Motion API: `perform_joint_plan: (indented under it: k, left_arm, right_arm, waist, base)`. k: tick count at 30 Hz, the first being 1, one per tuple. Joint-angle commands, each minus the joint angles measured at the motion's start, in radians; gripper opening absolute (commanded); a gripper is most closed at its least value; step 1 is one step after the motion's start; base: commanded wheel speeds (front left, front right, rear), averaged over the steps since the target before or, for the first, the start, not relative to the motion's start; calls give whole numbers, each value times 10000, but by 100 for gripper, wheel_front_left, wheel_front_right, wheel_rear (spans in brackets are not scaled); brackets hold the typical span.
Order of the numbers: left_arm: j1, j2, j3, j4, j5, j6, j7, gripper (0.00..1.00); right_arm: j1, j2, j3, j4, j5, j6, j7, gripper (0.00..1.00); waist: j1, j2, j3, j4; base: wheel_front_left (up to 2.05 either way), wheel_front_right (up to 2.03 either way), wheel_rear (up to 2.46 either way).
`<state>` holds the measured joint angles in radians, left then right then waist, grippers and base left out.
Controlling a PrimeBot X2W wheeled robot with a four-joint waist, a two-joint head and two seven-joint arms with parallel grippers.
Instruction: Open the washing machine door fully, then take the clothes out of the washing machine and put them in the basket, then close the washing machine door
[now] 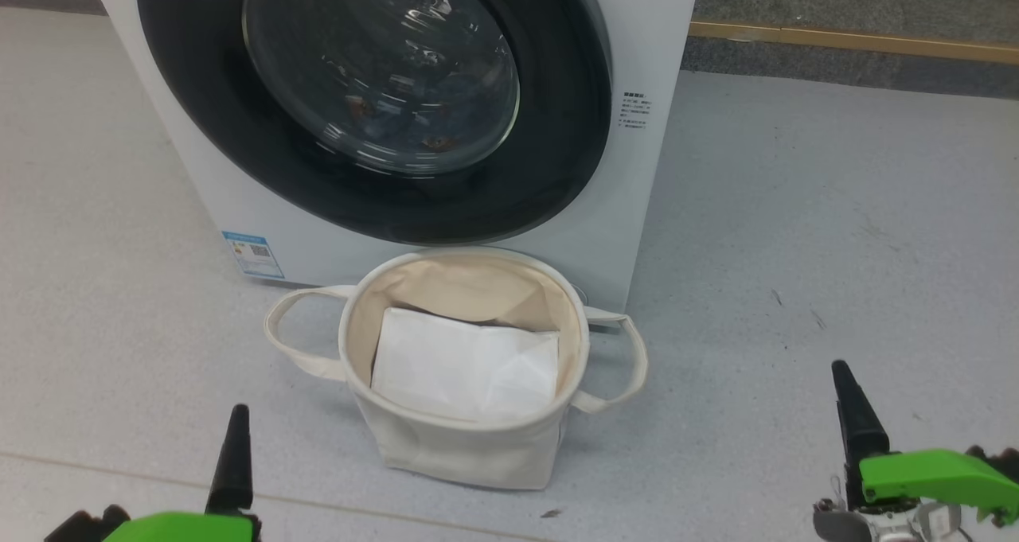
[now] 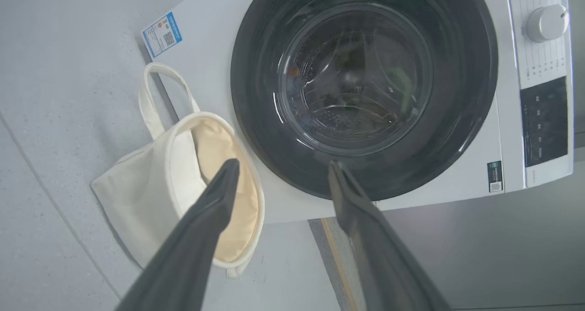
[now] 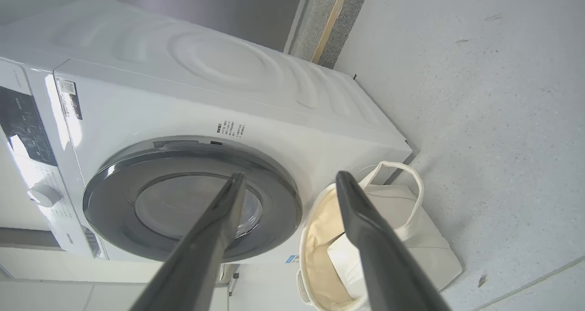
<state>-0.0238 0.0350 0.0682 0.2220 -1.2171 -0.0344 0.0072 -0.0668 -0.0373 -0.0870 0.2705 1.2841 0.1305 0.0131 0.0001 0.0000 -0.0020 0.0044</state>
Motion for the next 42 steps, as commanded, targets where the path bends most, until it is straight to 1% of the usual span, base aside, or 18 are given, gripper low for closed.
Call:
perform_joint_plan:
  k: [1,6,10,14,19,37,38,42]
  left_arm:
    - [-514,71,41,-518,388,62,-96,100]
    - [-578,113,-191,-974,1414,170,-242,100]
    - [-635,282,-508,-1284,2286,302,-359,100]
    - [-686,513,-889,-1461,3120,526,-476,100]
    - [-817,852,-1358,-1564,4117,922,-622,100]
    - [-1351,1540,-2891,-1011,6613,2077,-1148,100]
    - [-1351,1540,-2891,-1011,6613,2077,-1148,100]
    - [-1462,1677,-3258,-936,7111,2307,-1265,100]
  right_arm:
    - [-652,-152,116,-463,-338,1,-145,100]
    - [-797,-291,391,-798,-1177,1,-291,100]
    - [-888,-385,645,-958,-1774,1,-408,100]
    - [-990,-463,881,-1041,-2295,1,-526,100]
    - [-1161,-579,1197,-1051,-2935,1,-505,100]
    - [-1604,-638,1993,-983,-5617,1,-808,100]
    - [-1604,-638,1993,-983,-5617,1,-808,100]
    - [-1660,-614,2128,-947,-6268,1,-981,100]
  waist:
    - [-1,0,-1,2]
    - [-1,0,-9,11]
    - [-1,0,-18,22]
    - [-1,0,-21,38]
    - [-1,0,1,59]
    - [-1,0,52,126]
    - [-1,0,52,126]
    - [-1,0,26,130]
  base:
    - [0,0,0]
    - [0,0,0]
    - [0,0,0]
    - [0,0,0]
    - [0,0,0]
    - [0,0,0]
    - [0,0,0]
    - [0,0,0]
